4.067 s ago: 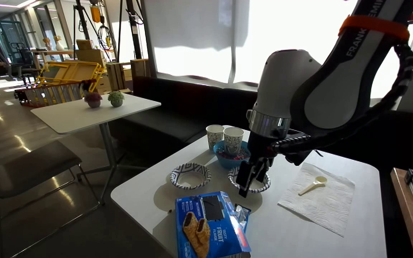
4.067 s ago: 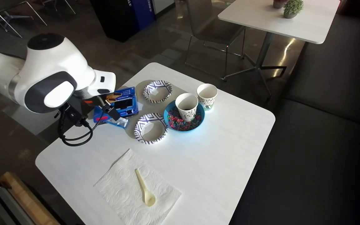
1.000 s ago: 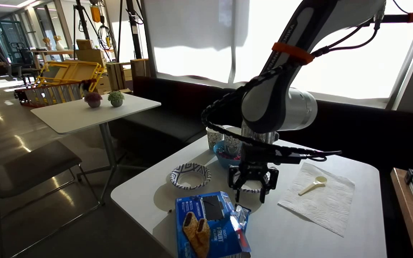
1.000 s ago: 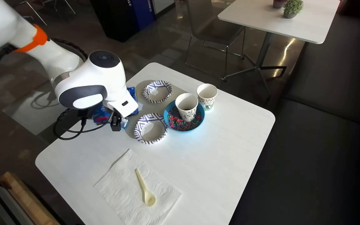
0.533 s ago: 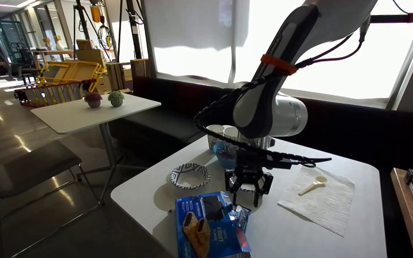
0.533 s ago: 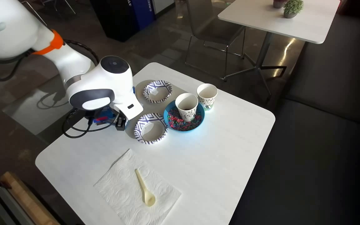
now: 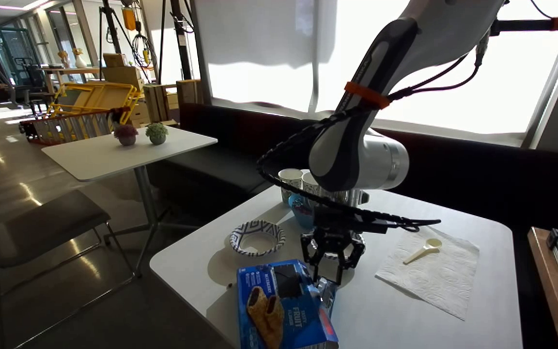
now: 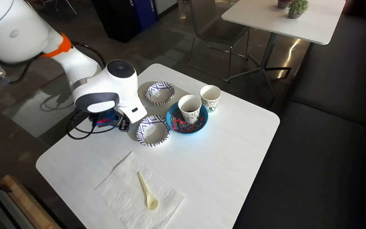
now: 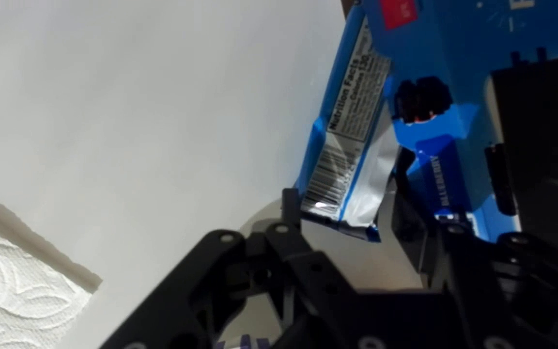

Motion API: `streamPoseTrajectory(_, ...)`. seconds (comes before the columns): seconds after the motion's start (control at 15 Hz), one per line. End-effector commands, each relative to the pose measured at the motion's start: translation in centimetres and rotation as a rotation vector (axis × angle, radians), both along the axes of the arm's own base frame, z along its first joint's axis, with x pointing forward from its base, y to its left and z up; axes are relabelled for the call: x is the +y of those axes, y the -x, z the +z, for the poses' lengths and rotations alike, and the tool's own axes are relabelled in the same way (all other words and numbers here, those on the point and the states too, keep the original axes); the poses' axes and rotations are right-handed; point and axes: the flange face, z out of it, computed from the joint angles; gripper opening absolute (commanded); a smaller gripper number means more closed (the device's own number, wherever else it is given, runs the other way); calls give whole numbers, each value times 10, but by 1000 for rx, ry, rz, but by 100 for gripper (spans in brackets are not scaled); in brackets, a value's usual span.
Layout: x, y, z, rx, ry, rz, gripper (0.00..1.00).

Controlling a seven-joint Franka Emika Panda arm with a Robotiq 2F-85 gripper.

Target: Put the chocolate bar inside the bowl

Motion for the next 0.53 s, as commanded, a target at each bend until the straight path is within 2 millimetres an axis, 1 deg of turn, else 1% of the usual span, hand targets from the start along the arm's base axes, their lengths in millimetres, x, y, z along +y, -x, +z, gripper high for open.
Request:
streamPoseTrajectory(0.0,1,-1,-1,-2,-3,-36,47)
streamPoseTrajectory(0.07,1,-1,-1,-1,-4,-39,43)
streamPoseTrajectory(0.13,1,0,0,-7,-7,-40,34)
streamPoseTrajectory(0.2,0,0,1,-8,-7,-46,37)
streamPoseTrajectory(0.27,0,0,1,-8,-6,-49,28)
streamPoseTrajectory(0.33,0,0,1,-8,-7,-51,24)
streamPoseTrajectory(0.4,1,0,2,-9,-7,-53,23)
streamPoseTrajectory(0.47,1,1,3,-11,-7,-55,15)
